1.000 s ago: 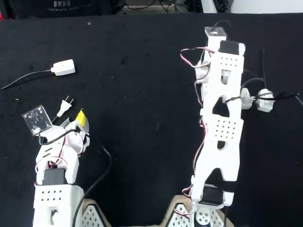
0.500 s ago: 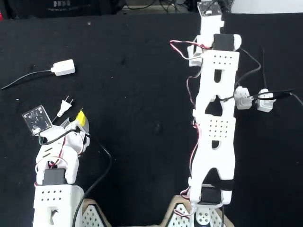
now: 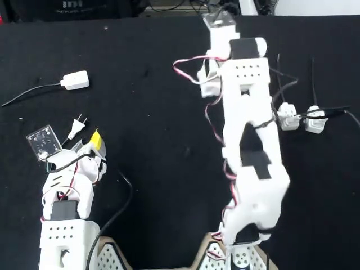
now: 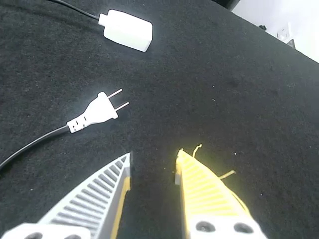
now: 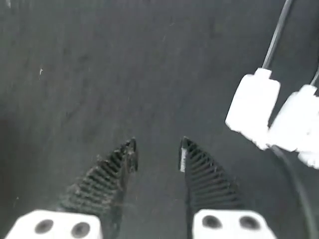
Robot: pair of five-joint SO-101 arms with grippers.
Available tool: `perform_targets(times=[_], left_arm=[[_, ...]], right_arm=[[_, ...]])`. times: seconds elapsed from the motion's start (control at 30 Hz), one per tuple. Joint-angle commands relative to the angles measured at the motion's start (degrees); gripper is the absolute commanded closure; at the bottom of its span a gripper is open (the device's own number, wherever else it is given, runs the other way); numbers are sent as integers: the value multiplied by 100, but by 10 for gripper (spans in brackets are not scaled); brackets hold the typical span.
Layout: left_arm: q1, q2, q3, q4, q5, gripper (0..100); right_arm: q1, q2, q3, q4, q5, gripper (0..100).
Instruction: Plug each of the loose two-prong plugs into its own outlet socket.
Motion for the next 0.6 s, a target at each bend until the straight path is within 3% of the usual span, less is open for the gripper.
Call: perform_targets(times=[0.0,0.17,0.57], left_arm=[[57,-79,-356,-97,0,848],[57,-79,-330,-88,-413,848],[40,-26,-479,-44,-431,848]], right_arm=[[-563,-1367,1358,-651,-53,881],[-949,-2167,3688,-2189,-18,881],[-1284,-3723,8207,-6716,0,884]])
